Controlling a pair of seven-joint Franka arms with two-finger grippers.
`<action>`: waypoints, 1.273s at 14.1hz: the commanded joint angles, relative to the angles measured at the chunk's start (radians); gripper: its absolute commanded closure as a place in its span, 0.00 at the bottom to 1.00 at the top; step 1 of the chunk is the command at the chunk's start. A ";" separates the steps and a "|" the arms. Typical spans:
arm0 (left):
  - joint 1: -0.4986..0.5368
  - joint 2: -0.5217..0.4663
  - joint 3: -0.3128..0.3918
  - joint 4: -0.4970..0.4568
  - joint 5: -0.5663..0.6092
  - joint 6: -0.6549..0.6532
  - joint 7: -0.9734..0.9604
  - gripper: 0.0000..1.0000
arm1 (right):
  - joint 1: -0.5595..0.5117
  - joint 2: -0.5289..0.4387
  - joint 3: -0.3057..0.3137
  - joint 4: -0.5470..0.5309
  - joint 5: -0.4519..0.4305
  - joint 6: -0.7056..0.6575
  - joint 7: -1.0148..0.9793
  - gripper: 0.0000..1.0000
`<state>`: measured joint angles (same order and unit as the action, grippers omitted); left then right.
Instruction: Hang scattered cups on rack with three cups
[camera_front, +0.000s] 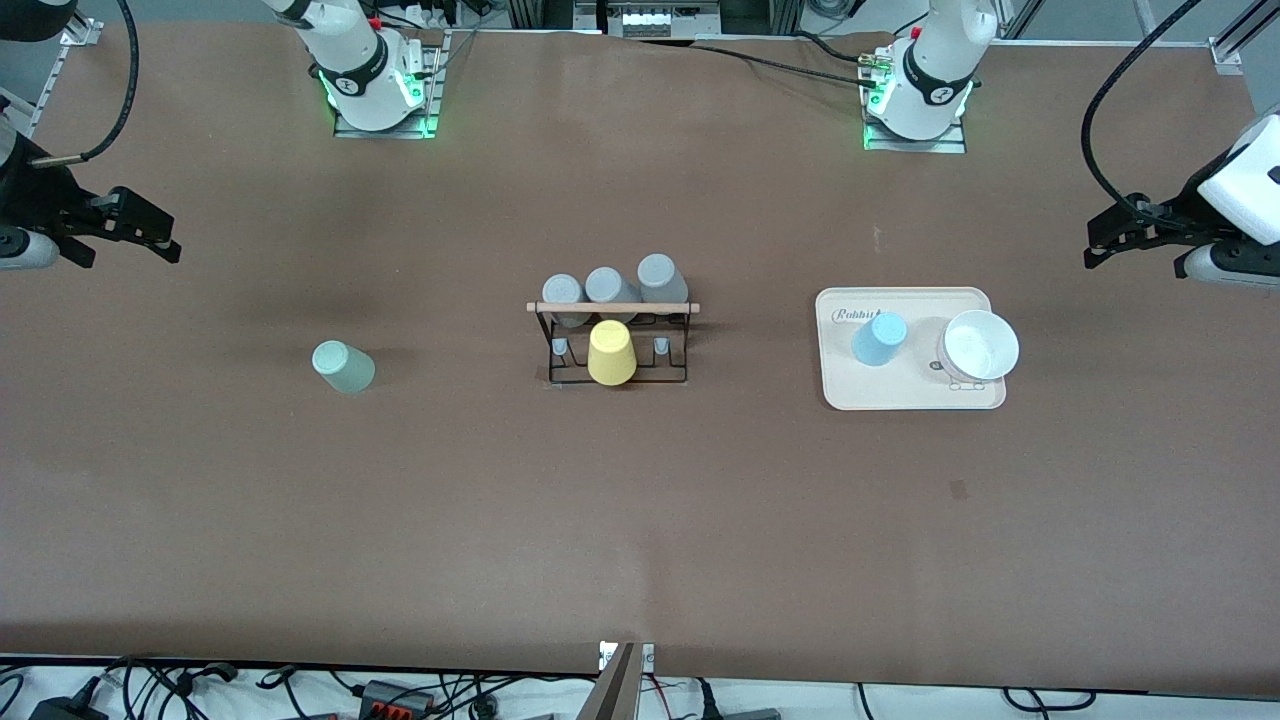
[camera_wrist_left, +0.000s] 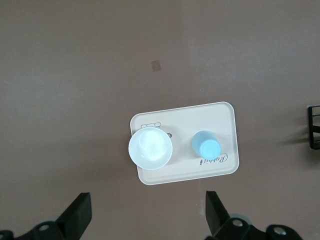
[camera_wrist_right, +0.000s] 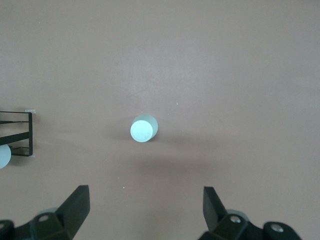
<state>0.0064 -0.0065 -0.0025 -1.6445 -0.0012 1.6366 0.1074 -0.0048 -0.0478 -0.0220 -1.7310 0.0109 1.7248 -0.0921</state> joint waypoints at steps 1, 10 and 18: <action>0.001 -0.009 -0.004 0.011 0.018 -0.018 -0.006 0.00 | -0.008 -0.033 0.010 -0.033 -0.011 0.001 0.002 0.00; 0.009 0.011 -0.004 0.011 0.018 -0.082 -0.005 0.00 | -0.009 -0.030 0.010 -0.030 -0.012 0.002 0.002 0.00; -0.060 0.175 -0.034 0.035 0.003 -0.201 0.012 0.00 | -0.008 -0.030 0.010 -0.028 -0.011 -0.001 0.002 0.00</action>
<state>-0.0265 0.0969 -0.0128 -1.6450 -0.0019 1.4821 0.1082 -0.0051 -0.0512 -0.0215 -1.7347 0.0109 1.7241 -0.0921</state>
